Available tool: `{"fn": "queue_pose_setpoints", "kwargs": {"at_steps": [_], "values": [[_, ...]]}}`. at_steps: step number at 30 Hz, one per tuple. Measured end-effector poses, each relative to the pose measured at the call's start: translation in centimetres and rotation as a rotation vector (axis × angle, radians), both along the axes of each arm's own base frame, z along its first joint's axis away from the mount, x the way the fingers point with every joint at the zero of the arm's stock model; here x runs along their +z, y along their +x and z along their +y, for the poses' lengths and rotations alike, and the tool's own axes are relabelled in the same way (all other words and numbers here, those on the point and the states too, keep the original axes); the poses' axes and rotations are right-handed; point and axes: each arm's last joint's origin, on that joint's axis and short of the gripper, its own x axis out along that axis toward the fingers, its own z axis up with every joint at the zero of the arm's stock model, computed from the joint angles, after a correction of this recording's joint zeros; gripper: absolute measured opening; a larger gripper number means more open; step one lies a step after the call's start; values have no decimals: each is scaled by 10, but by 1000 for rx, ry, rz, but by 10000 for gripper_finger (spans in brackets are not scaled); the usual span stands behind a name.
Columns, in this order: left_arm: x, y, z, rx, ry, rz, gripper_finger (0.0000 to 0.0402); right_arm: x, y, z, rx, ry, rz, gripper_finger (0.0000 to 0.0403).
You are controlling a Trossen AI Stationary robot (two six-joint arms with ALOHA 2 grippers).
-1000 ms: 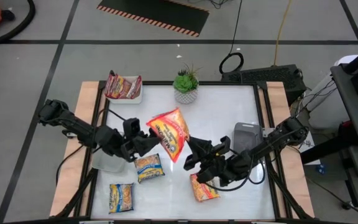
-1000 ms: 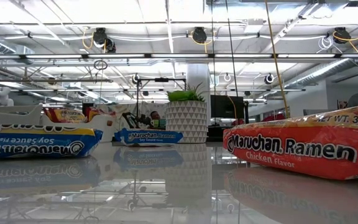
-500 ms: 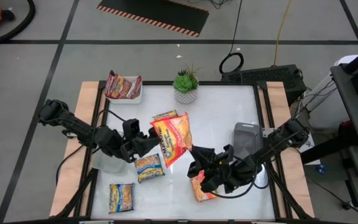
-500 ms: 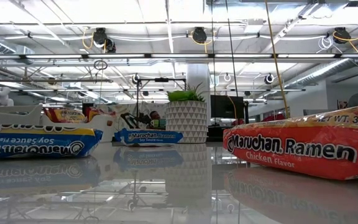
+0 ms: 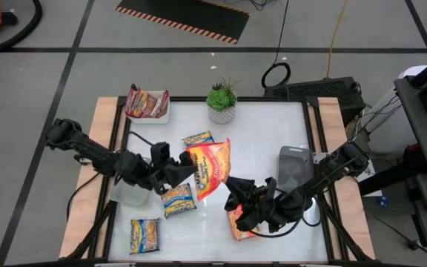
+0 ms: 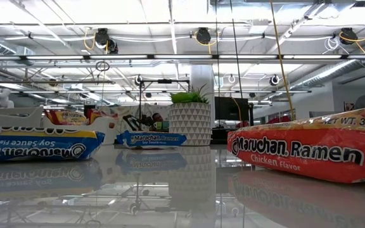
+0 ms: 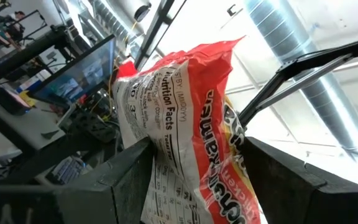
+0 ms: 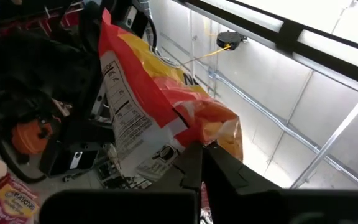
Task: Sort Maruchan noodles
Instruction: Put the top orange noodle pack into the black bin
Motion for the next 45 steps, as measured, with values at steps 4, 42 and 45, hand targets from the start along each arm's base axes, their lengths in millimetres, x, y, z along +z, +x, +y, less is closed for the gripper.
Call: {"fn": "queue_pose_setpoints", "kwargs": {"at_steps": [4, 42, 45], "values": [[0, 0, 0, -1, 1, 0, 253, -2, 1, 4, 11, -13, 34, 0], [-24, 14, 7, -242, 173, 308, 253, -33, 5, 33, 111, 77, 292, 0], [-25, 14, 8, -258, 184, 316, 246, -33, 5, 33, 109, 89, 289, 0]]}}
